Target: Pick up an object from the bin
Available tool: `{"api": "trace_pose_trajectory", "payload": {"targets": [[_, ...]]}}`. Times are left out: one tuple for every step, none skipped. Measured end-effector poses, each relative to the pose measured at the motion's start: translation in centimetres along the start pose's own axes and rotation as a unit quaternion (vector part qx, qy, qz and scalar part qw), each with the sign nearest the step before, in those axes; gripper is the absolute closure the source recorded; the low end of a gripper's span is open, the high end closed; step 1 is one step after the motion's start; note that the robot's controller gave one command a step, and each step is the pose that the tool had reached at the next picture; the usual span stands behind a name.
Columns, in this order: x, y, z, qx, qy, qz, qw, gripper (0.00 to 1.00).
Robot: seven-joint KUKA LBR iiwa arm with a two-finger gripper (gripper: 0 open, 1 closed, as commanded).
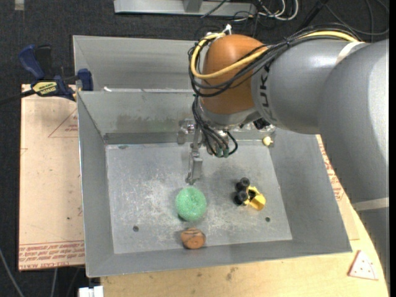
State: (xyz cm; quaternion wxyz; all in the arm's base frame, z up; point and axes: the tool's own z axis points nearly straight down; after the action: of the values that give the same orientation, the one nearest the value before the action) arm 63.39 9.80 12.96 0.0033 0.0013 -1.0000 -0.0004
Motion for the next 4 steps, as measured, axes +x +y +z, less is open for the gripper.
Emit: {"api": "trace_pose_trajectory", "payload": {"targets": [[-0.2,0.0,-0.5,0.0,-0.0039,0.001,1.0,0.0],[3.0,-2.5,1.6,-0.001,-0.008,-0.096,0.9954,0.0],[5.2,-4.1,4.5,0.002,-0.0019,-0.17,0.9854,0.0],[5.3,-2.4,5.2,-0.001,-0.003,-0.136,0.9907,0.0]]}}
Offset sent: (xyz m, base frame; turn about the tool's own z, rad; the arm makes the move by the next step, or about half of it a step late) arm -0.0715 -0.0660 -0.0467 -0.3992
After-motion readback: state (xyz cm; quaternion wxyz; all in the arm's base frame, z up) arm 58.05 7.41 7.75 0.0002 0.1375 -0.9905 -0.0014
